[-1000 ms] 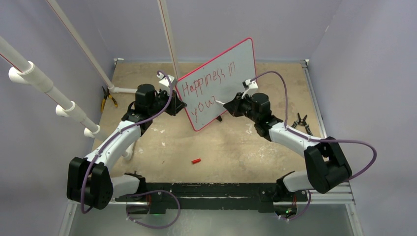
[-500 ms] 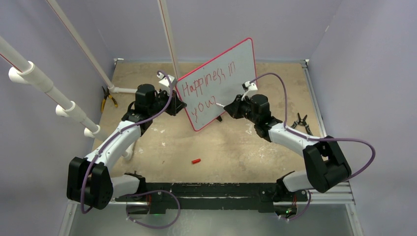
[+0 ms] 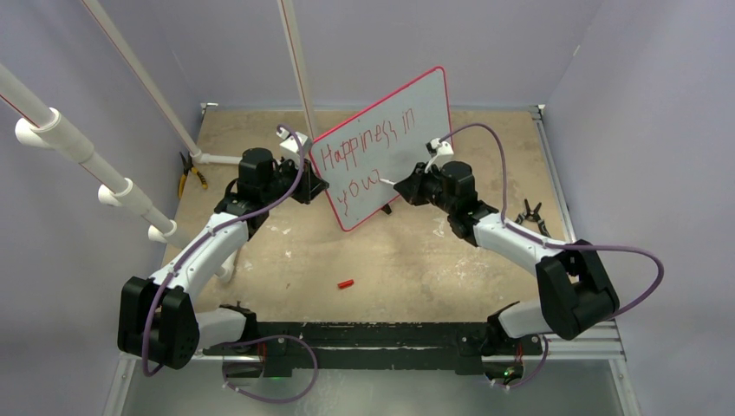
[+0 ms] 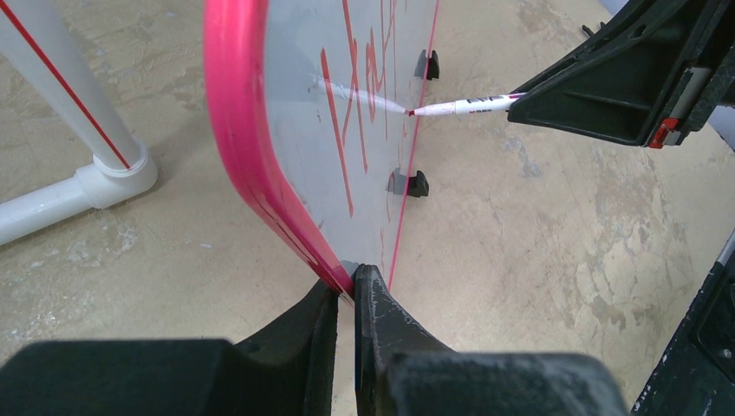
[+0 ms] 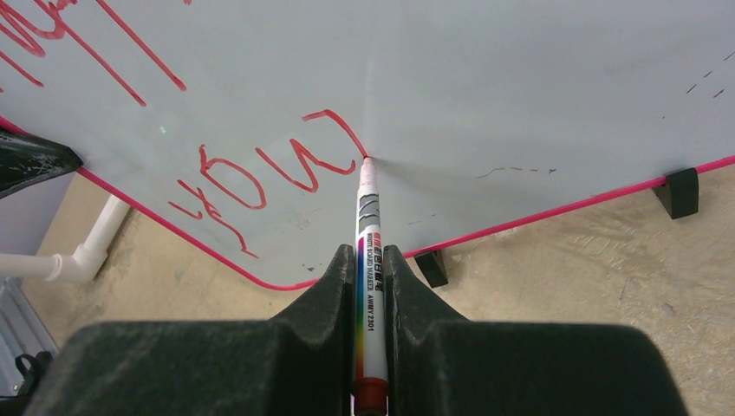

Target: Write a sentence on the whiteboard

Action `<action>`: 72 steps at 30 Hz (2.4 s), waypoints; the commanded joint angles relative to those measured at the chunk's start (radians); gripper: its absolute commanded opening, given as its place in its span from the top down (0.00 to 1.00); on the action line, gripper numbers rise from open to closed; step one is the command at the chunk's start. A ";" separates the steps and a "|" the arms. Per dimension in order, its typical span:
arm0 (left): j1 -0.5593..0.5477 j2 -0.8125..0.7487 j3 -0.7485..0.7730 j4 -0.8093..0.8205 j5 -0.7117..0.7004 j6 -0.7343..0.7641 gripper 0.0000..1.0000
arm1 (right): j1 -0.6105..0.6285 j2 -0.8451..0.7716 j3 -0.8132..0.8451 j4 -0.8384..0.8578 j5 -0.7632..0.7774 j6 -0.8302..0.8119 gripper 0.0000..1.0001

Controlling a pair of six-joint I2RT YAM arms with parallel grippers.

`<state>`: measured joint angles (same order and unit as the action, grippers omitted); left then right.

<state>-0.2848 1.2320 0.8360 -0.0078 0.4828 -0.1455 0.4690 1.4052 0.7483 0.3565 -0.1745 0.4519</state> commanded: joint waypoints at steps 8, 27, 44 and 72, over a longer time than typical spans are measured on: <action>-0.022 0.006 0.010 -0.023 0.022 0.037 1.00 | -0.003 -0.028 0.088 0.052 0.034 -0.010 1.00; -0.022 0.003 0.009 -0.026 0.022 0.038 1.00 | -0.019 -0.022 0.092 0.055 0.077 -0.007 1.00; -0.022 0.002 0.008 -0.026 0.023 0.037 1.00 | -0.034 -0.084 0.044 0.085 0.035 -0.007 1.00; -0.027 0.003 0.007 -0.026 0.017 0.038 1.00 | -0.236 0.013 0.030 0.139 -0.262 -0.019 1.00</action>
<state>-0.2913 1.2282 0.8360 -0.0082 0.4835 -0.1455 0.2398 1.4075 0.7567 0.4435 -0.3988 0.4450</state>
